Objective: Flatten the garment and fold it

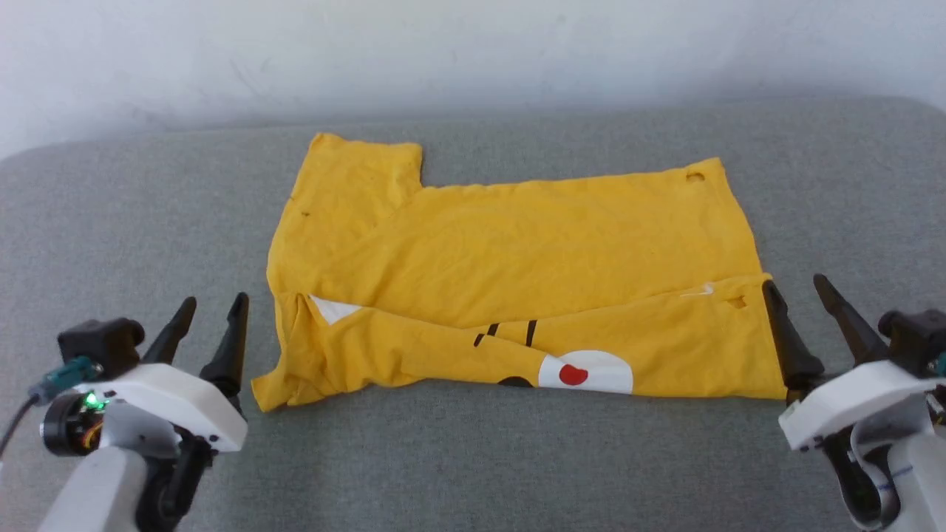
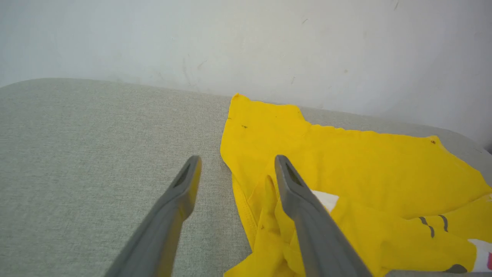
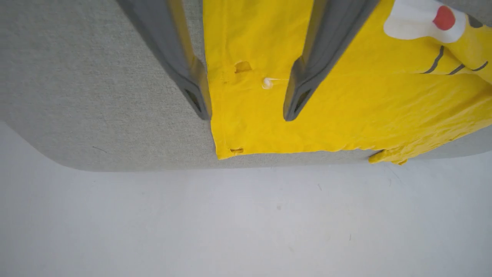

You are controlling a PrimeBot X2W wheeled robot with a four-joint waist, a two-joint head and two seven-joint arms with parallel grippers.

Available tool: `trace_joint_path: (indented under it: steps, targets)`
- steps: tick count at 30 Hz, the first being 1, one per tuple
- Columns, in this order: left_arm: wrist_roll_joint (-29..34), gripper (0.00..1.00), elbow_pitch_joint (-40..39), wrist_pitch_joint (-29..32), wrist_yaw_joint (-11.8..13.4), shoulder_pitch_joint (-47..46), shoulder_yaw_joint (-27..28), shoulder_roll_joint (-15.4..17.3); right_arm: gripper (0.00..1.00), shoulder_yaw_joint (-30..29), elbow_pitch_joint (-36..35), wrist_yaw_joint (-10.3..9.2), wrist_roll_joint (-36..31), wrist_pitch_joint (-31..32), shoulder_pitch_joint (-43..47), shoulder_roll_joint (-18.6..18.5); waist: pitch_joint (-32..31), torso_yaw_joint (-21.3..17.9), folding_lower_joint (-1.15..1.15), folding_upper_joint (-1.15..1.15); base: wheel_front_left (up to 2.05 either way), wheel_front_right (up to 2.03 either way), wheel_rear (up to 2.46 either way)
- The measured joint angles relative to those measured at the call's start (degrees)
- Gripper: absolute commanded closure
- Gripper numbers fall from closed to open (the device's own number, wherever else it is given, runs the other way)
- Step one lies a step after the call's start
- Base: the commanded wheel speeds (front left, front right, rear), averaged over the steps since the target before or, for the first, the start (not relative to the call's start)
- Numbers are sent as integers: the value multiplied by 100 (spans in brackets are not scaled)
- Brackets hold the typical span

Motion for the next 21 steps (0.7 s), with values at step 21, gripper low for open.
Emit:
trace_joint_path:
  steps: [21]
  targets:
    - [-645,0,-805,3669,498,165,-775,704,0,-747,-2668,0,-845,1348,1243,922,138,-418,1,0,0,0,0]
